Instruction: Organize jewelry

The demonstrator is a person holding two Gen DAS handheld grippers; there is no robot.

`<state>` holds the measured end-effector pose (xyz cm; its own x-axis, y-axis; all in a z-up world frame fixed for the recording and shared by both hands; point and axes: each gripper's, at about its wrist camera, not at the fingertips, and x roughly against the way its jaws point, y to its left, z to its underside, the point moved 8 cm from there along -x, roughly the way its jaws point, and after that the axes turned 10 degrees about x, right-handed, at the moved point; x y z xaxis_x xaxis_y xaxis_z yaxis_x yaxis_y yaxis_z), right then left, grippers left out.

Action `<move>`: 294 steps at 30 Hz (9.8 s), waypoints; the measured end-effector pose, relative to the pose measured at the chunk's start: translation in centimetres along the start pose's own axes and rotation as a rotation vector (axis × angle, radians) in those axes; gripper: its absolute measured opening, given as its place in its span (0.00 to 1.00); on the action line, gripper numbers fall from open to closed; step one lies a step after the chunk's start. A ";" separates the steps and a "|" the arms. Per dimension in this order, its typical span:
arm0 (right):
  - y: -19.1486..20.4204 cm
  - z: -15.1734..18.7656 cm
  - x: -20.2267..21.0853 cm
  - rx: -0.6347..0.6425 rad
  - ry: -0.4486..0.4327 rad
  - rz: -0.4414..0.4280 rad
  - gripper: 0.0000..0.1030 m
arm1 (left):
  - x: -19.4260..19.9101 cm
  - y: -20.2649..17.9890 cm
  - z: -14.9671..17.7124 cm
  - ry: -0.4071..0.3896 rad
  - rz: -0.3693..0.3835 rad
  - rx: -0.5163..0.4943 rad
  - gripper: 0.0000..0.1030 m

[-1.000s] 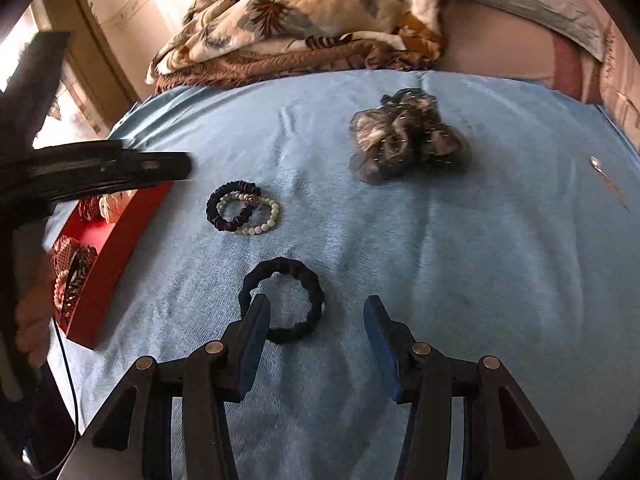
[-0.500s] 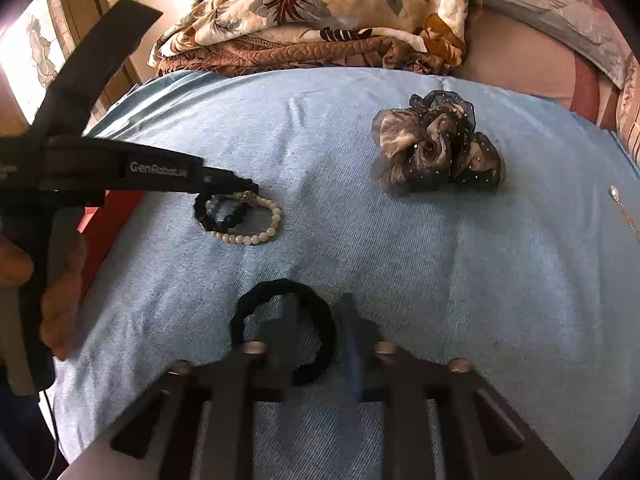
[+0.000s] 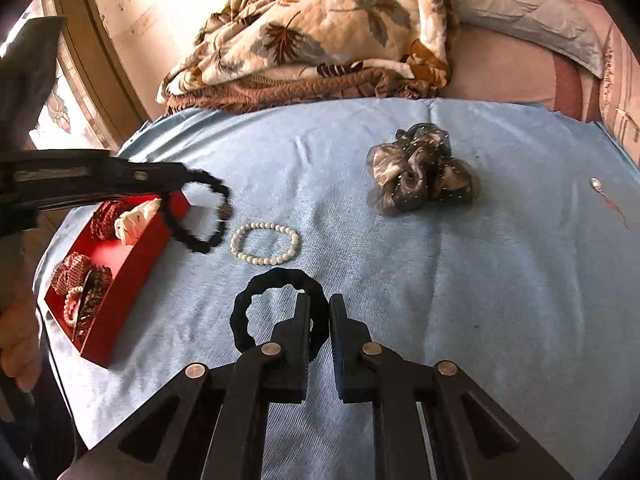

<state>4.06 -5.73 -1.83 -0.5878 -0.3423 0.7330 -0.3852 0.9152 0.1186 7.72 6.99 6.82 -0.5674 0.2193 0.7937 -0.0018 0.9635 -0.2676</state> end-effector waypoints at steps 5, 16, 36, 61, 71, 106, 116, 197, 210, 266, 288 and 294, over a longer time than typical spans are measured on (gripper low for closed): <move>0.5 0.6 1.4 -0.022 -0.020 0.002 0.10 | 4.9 1.2 0.7 -0.047 0.009 -0.012 0.09; 3.7 5.1 2.2 -0.092 0.022 -0.032 0.10 | 13.1 13.7 1.3 -0.161 -0.062 0.156 0.09; 16.0 -2.4 0.7 0.073 0.050 -0.141 0.10 | 8.4 30.3 2.3 -0.174 -0.009 0.552 0.09; 27.0 -12.6 -17.8 0.251 0.251 -0.061 0.11 | 4.6 34.8 1.0 -0.168 -0.091 0.552 0.09; 27.1 -12.9 -17.7 0.219 0.242 -0.055 0.33 | 6.5 34.4 0.6 -0.245 -0.078 0.536 0.48; -6.1 -6.0 0.1 -0.135 0.156 0.328 0.44 | 9.4 25.1 3.0 -0.334 -0.043 0.342 0.59; -12.9 -8.6 -4.0 -0.413 0.069 0.228 0.67 | 8.2 17.8 4.2 -0.334 -0.058 0.094 0.65; -6.3 0.6 3.5 -0.264 -0.058 0.054 0.21 | 8.6 -1.8 4.2 -0.114 -0.020 -0.082 0.05; -1.7 5.3 4.7 -0.260 -0.032 0.047 0.21 | 16.7 6.4 5.6 -0.220 -0.071 0.018 0.05; 20.3 -8.3 -2.1 0.053 0.022 -0.063 0.22 | 4.2 28.1 2.4 -0.082 0.055 0.413 0.05; 22.8 -11.0 -6.3 0.096 0.072 -0.013 0.22 | 7.0 27.6 2.1 -0.202 -0.081 0.311 0.05; 22.7 -11.3 -5.3 0.101 0.057 -0.003 0.22 | 7.9 26.3 1.8 -0.246 -0.058 0.277 0.05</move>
<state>6.48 19.26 4.55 -0.5461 -0.3298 0.7701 -0.4582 0.8871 0.0550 1.68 33.81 5.04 -0.7405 0.0901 0.6660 -0.2434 0.8877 -0.3907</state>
